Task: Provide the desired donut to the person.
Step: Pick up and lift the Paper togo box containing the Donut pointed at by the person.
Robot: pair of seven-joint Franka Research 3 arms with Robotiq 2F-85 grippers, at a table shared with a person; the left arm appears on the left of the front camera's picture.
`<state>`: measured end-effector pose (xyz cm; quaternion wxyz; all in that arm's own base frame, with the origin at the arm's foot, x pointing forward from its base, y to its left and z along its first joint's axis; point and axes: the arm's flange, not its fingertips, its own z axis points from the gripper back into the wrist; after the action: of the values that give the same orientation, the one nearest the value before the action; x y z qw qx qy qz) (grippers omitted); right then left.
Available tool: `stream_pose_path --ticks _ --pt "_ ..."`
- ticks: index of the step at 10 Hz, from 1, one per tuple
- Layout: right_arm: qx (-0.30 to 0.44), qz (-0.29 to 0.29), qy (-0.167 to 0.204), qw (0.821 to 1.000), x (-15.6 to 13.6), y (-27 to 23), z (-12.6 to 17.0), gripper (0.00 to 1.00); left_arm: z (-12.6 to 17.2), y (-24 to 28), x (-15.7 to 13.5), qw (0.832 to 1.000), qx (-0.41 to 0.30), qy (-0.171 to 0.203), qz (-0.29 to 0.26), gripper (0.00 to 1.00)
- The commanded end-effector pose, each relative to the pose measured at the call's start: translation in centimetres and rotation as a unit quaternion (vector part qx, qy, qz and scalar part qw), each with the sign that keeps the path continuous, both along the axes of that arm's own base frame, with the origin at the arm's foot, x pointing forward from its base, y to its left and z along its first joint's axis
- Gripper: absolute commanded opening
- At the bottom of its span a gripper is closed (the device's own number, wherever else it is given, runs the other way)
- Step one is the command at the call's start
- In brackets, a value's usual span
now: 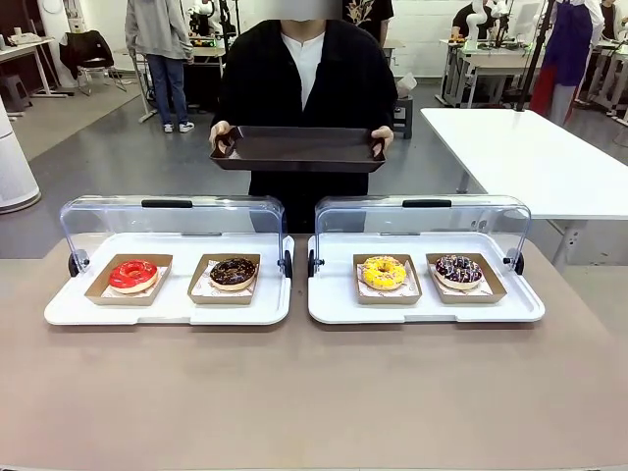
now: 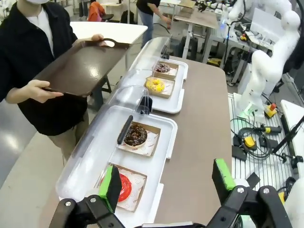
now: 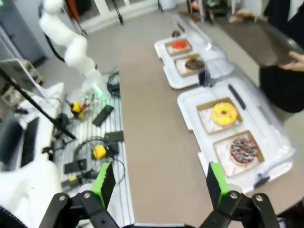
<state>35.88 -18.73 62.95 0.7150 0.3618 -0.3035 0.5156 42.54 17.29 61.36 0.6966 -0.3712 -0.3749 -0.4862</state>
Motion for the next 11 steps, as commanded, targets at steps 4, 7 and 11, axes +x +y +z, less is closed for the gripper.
stream_pose_path --ticks 4,7,11 --pt "-0.079 -0.08 -0.078 0.991 -0.8 0.2 -3.2 1.0 -0.4 0.3 -2.6 0.997 0.057 -0.043 -0.017 1.0" --pt "-0.086 -0.105 -0.098 0.986 -1.0 0.5 -2.9 1.0 -0.6 0.2 -3.1 0.993 0.101 -0.044 -0.032 1.0" --pt "-0.107 -0.104 -0.104 0.983 -1.1 1.1 -2.8 1.0 -1.1 0.2 -3.1 0.993 0.114 -0.04 -0.014 1.0"
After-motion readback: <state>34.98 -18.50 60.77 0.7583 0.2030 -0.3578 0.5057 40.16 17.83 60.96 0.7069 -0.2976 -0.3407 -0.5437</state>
